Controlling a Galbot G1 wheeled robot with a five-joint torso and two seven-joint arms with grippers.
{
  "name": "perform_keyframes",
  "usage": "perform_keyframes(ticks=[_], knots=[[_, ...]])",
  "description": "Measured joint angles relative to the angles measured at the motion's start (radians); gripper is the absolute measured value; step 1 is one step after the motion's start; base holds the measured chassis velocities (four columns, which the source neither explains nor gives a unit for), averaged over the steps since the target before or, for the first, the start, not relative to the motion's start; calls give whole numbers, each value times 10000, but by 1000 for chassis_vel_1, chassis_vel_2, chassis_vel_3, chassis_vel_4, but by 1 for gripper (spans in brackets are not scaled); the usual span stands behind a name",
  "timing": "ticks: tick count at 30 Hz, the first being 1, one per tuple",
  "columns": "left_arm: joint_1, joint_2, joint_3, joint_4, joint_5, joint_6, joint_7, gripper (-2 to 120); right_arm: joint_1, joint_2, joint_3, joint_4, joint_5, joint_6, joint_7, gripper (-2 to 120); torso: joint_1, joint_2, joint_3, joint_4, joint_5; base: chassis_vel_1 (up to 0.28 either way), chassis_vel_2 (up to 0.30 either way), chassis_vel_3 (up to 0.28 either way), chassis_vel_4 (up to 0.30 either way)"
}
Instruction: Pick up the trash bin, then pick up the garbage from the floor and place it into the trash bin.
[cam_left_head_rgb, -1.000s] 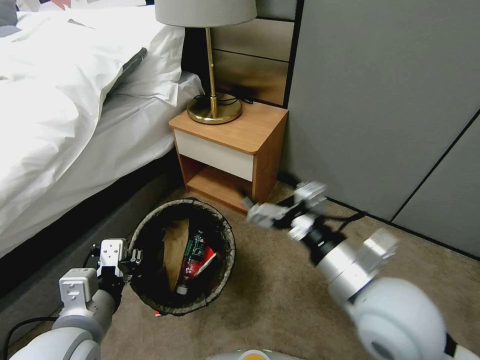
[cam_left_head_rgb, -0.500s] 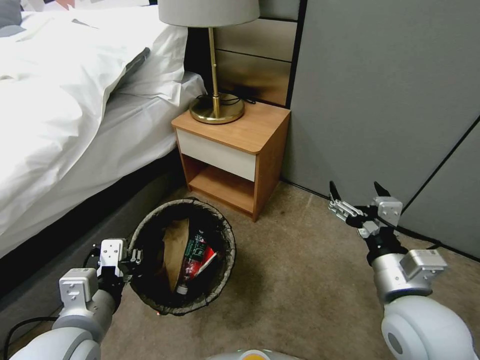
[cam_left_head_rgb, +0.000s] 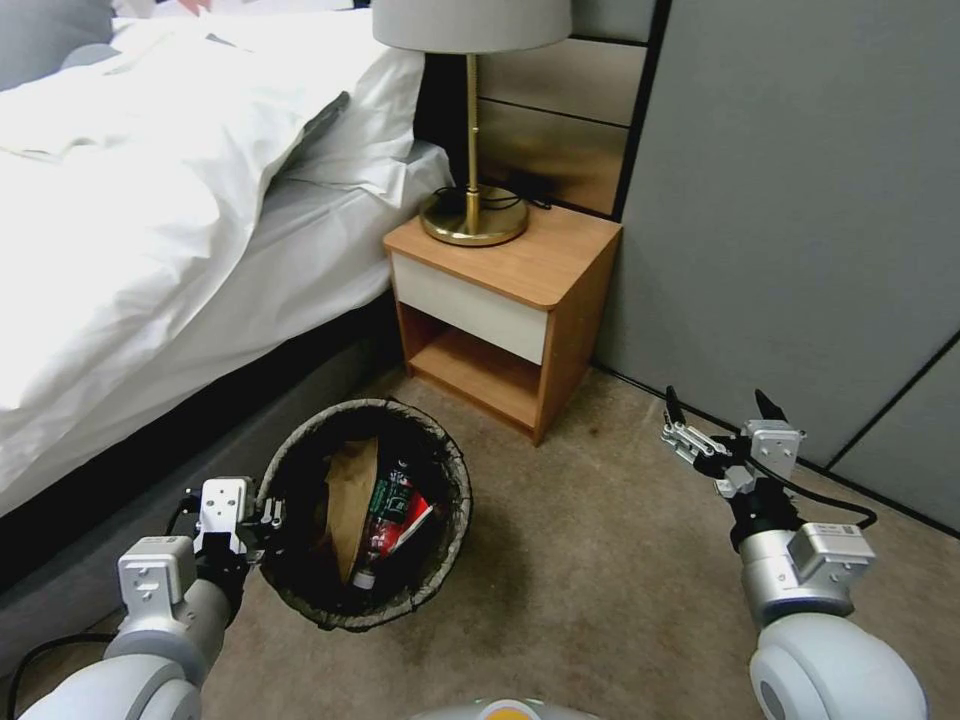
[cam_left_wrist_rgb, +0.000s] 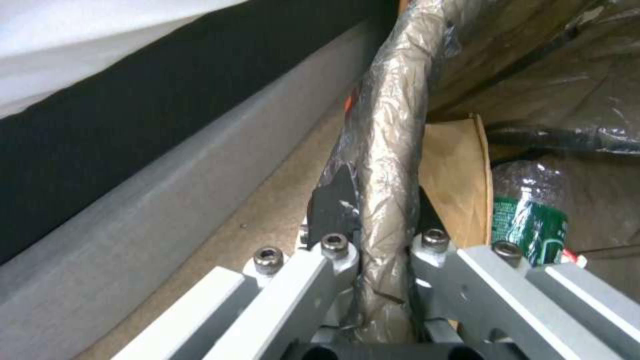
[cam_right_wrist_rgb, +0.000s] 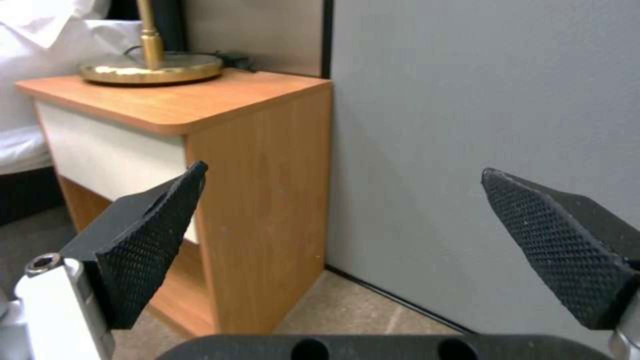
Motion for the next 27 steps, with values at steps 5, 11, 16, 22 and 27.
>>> perform_keyframes(ticks=[5,11,16,22,27], knots=[[0,1,0,0,0,0,0,1,-14,151,-248,-90,-244,0,54,100,0,0,0,0,0,43,46,41,51],[0,0,0,0,0,0,0,1,-2,221,-383,-170,-364,0,79,100,0,0,0,0,0,31,37,29,30],[-1,0,0,0,0,0,0,1,-28,326,-551,-242,-493,1,100,100,0,0,0,0,0,35,39,46,44],[0,0,0,0,0,0,0,1,-93,364,-609,-242,-549,3,107,100,1,0,0,-1,0,24,21,20,26],[-1,0,0,0,0,0,0,1,-116,393,-667,-265,-585,9,114,100,1,0,0,-1,0,51,61,53,51]])
